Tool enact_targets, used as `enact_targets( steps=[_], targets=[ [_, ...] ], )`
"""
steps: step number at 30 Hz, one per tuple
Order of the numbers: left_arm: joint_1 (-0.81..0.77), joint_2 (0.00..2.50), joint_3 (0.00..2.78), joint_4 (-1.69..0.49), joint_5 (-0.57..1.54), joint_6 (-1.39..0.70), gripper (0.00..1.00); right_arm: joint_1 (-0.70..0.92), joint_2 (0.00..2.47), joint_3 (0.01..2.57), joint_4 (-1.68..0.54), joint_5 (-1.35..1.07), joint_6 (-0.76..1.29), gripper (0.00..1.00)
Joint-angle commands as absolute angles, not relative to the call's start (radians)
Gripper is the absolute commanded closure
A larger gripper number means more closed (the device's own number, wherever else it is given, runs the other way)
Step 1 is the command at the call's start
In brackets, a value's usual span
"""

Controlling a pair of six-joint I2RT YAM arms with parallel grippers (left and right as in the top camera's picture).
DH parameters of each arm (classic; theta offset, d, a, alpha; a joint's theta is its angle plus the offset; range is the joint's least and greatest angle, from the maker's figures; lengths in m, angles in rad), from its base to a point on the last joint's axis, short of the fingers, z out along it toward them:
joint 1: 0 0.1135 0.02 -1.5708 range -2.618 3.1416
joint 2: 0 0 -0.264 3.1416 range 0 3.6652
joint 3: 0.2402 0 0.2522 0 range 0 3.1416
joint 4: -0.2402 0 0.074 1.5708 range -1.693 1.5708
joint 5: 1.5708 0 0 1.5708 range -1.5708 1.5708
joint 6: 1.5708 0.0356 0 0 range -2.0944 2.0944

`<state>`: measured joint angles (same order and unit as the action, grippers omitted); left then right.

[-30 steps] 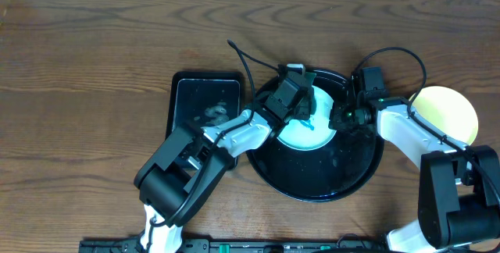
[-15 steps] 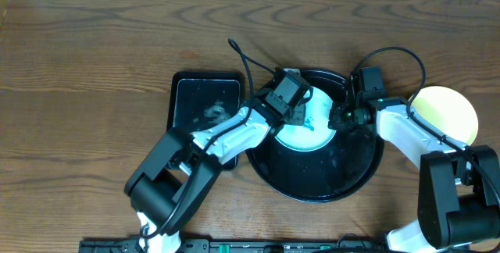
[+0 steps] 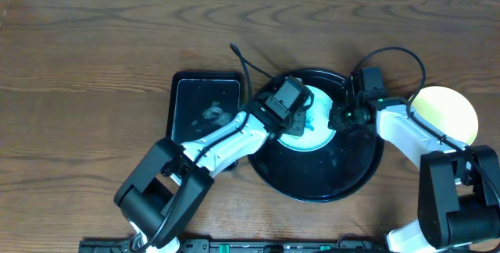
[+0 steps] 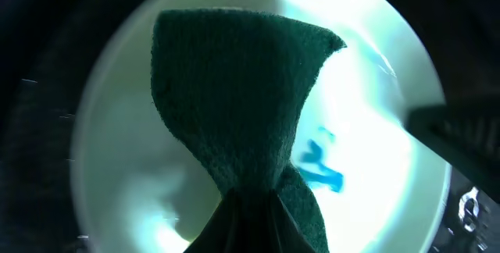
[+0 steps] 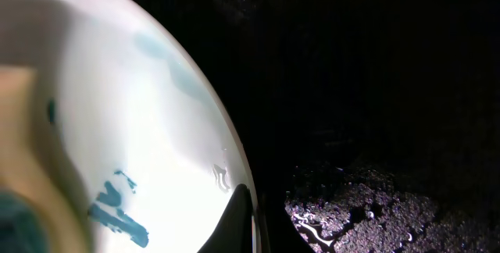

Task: Clean dirty plates on tray and stack at the side
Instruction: 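Scrub the pale green plate with the sponge in the left gripper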

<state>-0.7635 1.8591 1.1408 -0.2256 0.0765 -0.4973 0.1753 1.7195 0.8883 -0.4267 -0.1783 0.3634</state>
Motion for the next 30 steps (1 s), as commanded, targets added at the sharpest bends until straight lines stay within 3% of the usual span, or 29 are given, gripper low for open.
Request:
enact_targets(
  steps=[1, 11, 17, 23, 30],
  targets=[
    [-0.799, 1.905, 1.134, -0.206, 0.105, -0.506, 0.92, 0.187, 1.739, 0.881, -0.443, -0.154, 0.362, 0.99],
    [-0.845, 1.949, 1.134, -0.080, 0.122, -0.525, 0.92, 0.187, 1.739, 0.881, -0.443, -0.154, 0.362, 0.99],
    [-0.772, 1.949, 1.134, -0.074, -0.074, -0.563, 0.92, 0.187, 1.739, 0.881, -0.445, -0.154, 0.362, 0.99],
    [-0.673, 1.949, 1.134, -0.157, -0.075, -0.618, 0.92, 0.187, 1.739, 0.881, -0.445, -0.154, 0.362, 0.99],
    [-0.690, 1.949, 1.134, -0.262, 0.157, -0.633, 0.92, 0.187, 1.739, 0.881, -0.445, -0.154, 0.362, 0.99]
  ],
)
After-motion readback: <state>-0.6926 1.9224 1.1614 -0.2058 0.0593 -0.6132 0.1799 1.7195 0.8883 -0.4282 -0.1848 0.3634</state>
